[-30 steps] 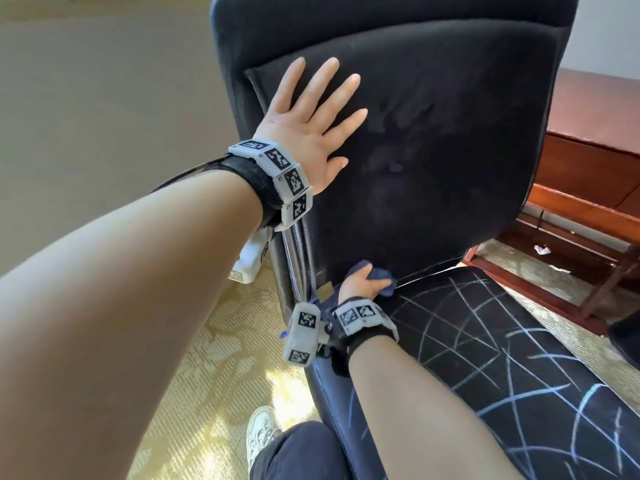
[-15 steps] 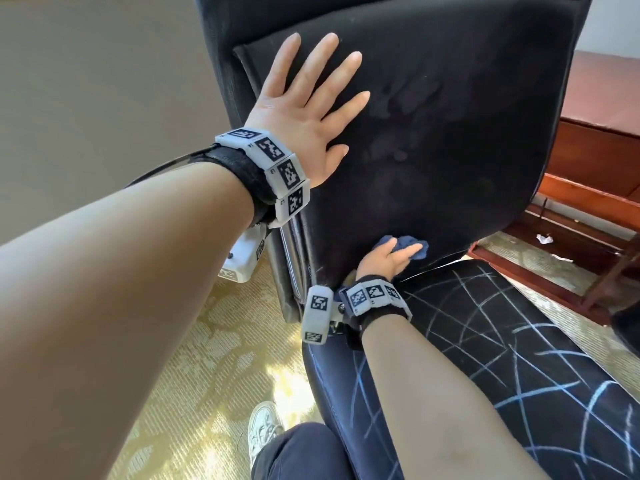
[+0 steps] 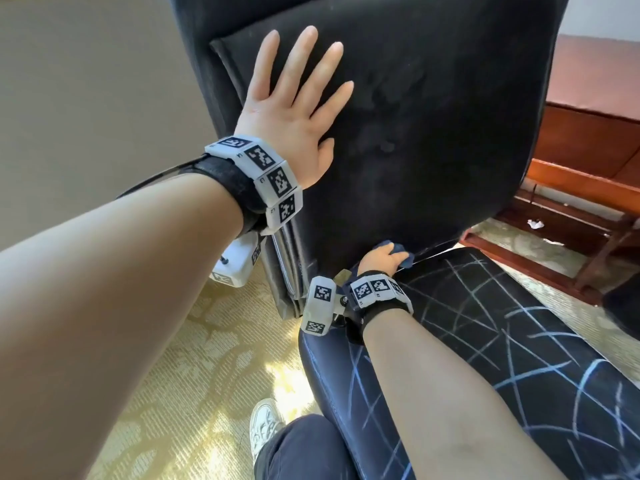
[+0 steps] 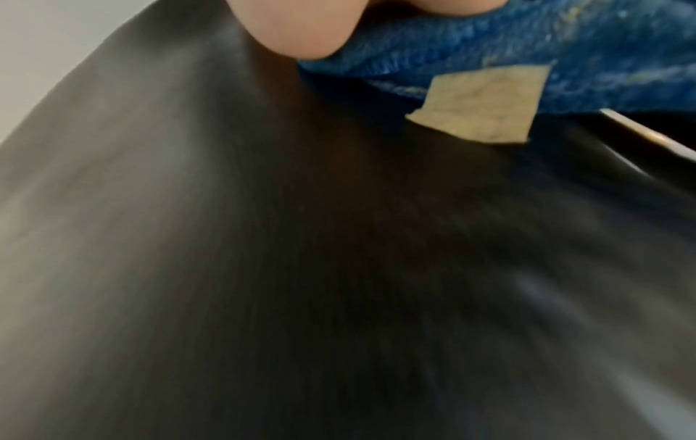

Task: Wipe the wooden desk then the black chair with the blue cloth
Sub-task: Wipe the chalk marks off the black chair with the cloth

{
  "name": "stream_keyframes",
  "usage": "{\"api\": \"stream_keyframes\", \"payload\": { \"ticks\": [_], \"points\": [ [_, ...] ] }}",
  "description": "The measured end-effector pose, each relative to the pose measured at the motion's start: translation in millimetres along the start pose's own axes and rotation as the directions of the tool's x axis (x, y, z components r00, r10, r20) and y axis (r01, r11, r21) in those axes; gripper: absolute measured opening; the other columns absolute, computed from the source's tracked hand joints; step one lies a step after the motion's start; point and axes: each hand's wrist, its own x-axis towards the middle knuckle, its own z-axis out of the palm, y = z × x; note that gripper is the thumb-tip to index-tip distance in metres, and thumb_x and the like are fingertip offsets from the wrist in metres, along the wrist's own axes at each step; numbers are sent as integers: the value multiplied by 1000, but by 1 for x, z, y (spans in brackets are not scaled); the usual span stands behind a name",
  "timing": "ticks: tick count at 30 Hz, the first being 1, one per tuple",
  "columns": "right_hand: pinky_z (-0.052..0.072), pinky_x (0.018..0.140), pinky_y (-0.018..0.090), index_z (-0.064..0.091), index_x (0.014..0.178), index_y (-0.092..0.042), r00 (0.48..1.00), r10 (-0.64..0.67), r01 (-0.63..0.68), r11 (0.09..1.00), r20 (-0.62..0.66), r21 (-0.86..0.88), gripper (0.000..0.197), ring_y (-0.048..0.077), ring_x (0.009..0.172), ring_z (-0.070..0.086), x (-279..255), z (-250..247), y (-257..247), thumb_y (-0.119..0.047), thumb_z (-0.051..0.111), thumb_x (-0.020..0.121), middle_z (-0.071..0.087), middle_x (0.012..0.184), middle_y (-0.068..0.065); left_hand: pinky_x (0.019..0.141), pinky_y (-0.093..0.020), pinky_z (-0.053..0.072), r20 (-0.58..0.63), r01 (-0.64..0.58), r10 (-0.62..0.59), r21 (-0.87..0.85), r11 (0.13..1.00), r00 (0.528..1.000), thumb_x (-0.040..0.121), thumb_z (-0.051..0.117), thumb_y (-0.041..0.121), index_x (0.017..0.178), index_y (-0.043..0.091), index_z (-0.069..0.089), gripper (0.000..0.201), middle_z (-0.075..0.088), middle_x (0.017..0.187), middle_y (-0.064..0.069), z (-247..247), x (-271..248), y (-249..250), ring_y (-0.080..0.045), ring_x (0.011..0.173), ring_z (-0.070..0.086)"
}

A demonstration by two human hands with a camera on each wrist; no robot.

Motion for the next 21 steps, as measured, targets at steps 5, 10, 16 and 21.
{"api": "stream_keyframes", "payload": {
  "ticks": [5, 10, 16, 21],
  "points": [
    [21, 104, 31, 12, 149, -8, 992, -118, 119, 993, -43, 22, 52, 33, 134, 32, 28, -10, -18, -23, 28, 103, 27, 148, 23, 110, -56, -12, 115, -86, 68, 159, 983, 991, 93, 15, 53, 150, 14, -5, 72, -11, 158, -7, 1, 11, 41, -35, 143, -14],
    [23, 105, 31, 8, 150, -9, 998, -4, 5, 1000, 69, -9, 51, 34, 136, 29, 47, -24, -9, -23, 24, 103, 23, 151, 20, 111, -57, -13, 205, -152, 103, 236, 960, 973, 92, 14, 56, 147, 7, -14, 79, -18, 156, -9, 11, 27, 66, -34, 142, -17],
    [17, 112, 35, 11, 143, 8, 988, 115, -95, 977, 99, -189, 45, 34, 140, 18, 45, -27, -14, -9, 19, 102, 16, 151, 25, 109, -57, -16, 242, -148, 86, 254, 956, 967, 90, 6, 59, 144, 7, -20, 80, -21, 155, -8, 15, 28, 63, -35, 141, -20],
    [13, 101, 22, -3, 148, -3, 986, -14, -14, 986, 168, 164, 50, 30, 141, 14, 70, -44, -36, -17, 14, 104, 5, 156, 19, 109, -57, -16, 244, -149, 87, 247, 957, 966, 87, 8, 67, 144, 7, -22, 87, -23, 155, -9, 19, 36, 65, -35, 141, -22]
  ]
}}
